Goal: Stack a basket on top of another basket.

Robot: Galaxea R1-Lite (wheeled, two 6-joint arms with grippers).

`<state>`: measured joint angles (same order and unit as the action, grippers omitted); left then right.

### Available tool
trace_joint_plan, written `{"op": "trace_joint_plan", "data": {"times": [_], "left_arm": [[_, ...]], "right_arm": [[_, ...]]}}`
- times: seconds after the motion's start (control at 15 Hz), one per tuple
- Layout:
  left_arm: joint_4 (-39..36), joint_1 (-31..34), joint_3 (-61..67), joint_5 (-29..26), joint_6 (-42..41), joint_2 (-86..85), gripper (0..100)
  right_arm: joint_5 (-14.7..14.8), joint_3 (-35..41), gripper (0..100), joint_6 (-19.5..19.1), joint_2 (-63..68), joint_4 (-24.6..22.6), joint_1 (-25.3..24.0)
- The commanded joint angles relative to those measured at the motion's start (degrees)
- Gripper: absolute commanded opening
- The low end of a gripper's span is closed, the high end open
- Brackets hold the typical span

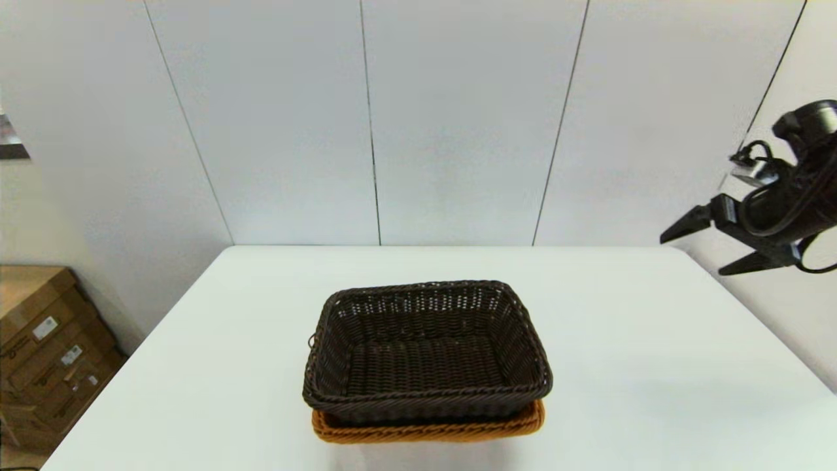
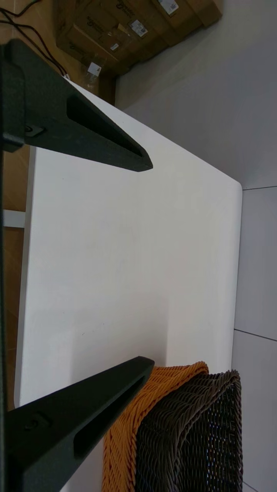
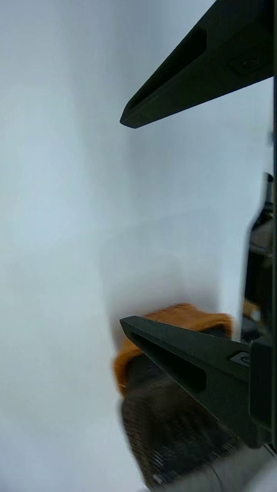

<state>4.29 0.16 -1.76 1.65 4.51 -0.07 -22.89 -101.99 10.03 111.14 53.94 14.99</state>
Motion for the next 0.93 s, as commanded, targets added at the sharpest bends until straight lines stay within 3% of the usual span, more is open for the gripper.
{"op": "trace_joint_plan", "data": {"times": [0.07, 0.2, 0.33, 0.67, 0.93], "left_arm": [[0.0, 0.0, 0.0, 0.0, 0.1, 0.0, 100], [0.0, 0.0, 0.0, 0.0, 0.1, 0.0, 100], [0.0, 0.0, 0.0, 0.0, 0.1, 0.0, 100], [0.0, 0.0, 0.0, 0.0, 0.1, 0.0, 100], [0.0, 0.0, 0.0, 0.0, 0.1, 0.0, 100]], "right_arm": [[-6.5, 5.9, 100, -5.5, -9.8, 5.3, 4.6], [-7.3, 11.4, 100, -6.0, -18.2, 5.3, 4.3], [-11.7, 18.0, 100, -8.5, -28.7, 6.0, 3.6], [-15.6, 26.9, 100, -13.1, -49.1, 15.7, -1.4], [-15.6, 35.9, 100, -13.5, -62.7, 19.6, -8.5]]}}
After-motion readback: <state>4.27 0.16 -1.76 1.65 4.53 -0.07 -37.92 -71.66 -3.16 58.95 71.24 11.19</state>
